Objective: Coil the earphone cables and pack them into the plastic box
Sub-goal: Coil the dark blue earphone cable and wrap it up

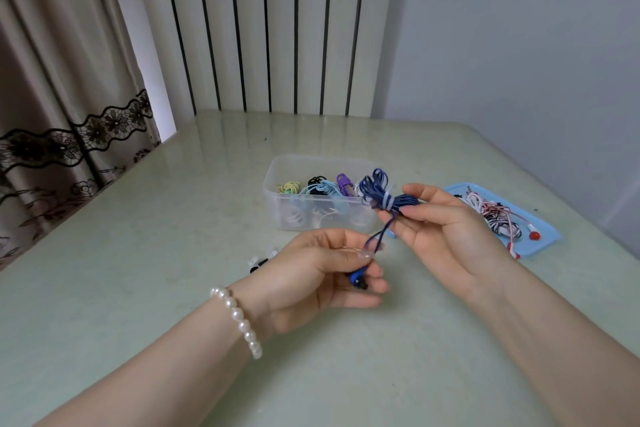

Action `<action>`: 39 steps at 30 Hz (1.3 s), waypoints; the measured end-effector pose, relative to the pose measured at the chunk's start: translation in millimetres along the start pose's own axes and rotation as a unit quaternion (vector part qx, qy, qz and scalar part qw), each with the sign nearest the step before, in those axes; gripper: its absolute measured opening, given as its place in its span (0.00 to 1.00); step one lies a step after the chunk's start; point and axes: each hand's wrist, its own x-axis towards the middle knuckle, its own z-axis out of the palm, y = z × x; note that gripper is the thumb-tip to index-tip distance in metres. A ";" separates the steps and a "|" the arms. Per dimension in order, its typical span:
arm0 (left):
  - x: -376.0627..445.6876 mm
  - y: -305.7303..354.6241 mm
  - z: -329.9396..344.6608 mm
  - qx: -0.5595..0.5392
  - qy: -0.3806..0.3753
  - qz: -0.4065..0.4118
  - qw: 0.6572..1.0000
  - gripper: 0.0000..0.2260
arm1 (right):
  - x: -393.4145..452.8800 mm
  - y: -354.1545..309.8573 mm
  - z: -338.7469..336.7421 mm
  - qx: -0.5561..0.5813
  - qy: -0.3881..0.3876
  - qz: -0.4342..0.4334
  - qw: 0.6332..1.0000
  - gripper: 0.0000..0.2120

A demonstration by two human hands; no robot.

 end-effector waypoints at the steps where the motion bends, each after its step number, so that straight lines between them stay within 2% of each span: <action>1: 0.2 1.2 -0.9 -0.005 0.020 -0.002 1.000 0.05 | 0.0 -2.1 -3.6 -0.065 0.013 0.010 0.998 0.12; 3: 1.0 3.8 -4.3 -0.005 0.065 0.007 0.998 0.04 | -1.8 -6.8 -11.3 -0.270 0.013 0.028 0.962 0.09; 5: 2.5 5.1 -8.7 0.005 0.100 0.015 0.995 0.05 | -2.6 -7.1 -18.3 -0.435 -0.005 0.041 0.900 0.05; 7: 3.7 5.5 -12.2 0.009 0.119 0.008 0.993 0.06 | -2.5 -5.8 -21.3 -0.533 -0.006 0.037 0.845 0.03; 10: 4.4 5.3 -14.4 -0.023 0.112 -0.011 0.993 0.08 | -1.0 -5.0 -24.9 -0.683 0.007 -0.007 0.731 0.06; 11: 4.7 5.1 -14.0 -0.039 0.106 -0.015 0.994 0.09 | -1.8 -5.9 -25.6 -0.709 0.028 -0.032 0.704 0.07; 12: 5.0 4.8 -13.4 -0.052 0.099 -0.019 0.993 0.09 | -2.2 -6.9 -25.2 -0.712 0.051 -0.073 0.696 0.07; 14: 5.5 3.4 -11.3 -0.067 0.090 -0.026 0.993 0.10 | -3.2 -8.3 -21.6 -0.654 0.066 -0.181 0.731 0.04; 16: 5.6 2.0 -8.4 -0.082 0.083 -0.036 0.993 0.11 | -6.4 -6.0 -13.9 -0.583 0.010 -0.233 0.779 0.04; 18: 5.1 1.5 -6.4 -0.105 0.078 -0.042 0.990 0.12 | -10.9 3.5 -7.8 -0.556 -0.069 -0.215 0.800 0.06; 20: 5.5 1.8 -5.5 -0.128 0.081 -0.046 0.987 0.13 | -13.4 16.7 -4.9 -0.561 -0.107 -0.204 0.795 0.07; 30: 3.1 9.7 -8.9 -0.067 0.068 -0.089 0.991 0.23 | -11.0 49.3 1.1 -0.550 -0.075 -0.241 0.796 0.06; 32: 2.3 11.6 -11.1 -0.004 0.080 -0.080 0.994 0.21 | -11.3 49.4 1.6 -0.522 -0.083 -0.228 0.818 0.08; 35: -0.9 17.3 -18.7 0.131 0.105 -0.047 0.985 0.14 | -10.1 43.4 1.8 -0.452 -0.087 -0.172 0.871 0.04; 39: -5.2 24.7 -32.4 0.204 0.100 -0.030 0.973 0.07 | -7.0 33.1 0.9 -0.376 -0.083 -0.106 0.917 0.08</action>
